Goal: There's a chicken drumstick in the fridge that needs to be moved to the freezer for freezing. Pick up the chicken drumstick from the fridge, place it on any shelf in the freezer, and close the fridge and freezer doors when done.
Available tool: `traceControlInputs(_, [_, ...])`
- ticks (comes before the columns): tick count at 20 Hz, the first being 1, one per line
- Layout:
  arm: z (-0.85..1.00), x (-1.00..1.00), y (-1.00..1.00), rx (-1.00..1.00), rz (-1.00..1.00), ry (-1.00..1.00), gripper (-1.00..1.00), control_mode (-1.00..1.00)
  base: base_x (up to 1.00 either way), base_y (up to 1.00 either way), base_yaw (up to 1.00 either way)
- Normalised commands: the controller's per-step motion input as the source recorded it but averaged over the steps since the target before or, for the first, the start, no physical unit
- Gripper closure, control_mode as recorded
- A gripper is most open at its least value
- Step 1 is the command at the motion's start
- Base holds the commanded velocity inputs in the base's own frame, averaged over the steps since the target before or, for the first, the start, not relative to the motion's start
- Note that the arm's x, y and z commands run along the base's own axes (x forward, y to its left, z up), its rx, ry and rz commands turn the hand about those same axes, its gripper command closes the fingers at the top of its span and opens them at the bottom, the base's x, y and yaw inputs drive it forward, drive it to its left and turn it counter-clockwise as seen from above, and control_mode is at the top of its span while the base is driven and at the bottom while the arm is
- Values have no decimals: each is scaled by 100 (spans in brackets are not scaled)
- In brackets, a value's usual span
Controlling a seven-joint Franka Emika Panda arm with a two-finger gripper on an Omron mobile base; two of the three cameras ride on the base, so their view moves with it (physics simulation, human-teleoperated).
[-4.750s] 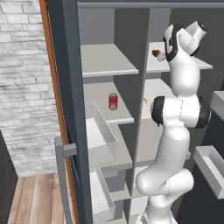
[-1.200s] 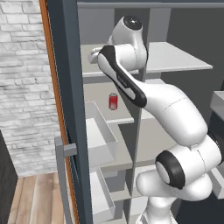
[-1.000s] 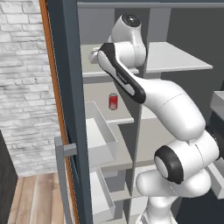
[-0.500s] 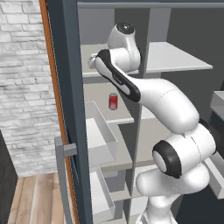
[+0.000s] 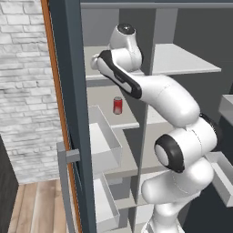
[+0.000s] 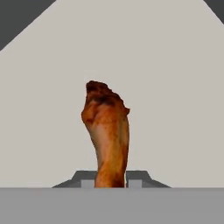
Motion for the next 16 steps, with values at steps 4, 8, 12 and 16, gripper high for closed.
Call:
traceControlInputs(4, [-24,51,0,-1,-5,0,100,-100,0,0,0])
traceControlInputs(8, [-27,49,0,0,-3,0,-100,-100,0,0,0])
traceControlInputs(12, [-8,23,0,0,-1,0,-100,-100,0,0,0])
traceControlInputs(16, [0,-17,0,0,-2,-1,-100,-100,0,0,0])
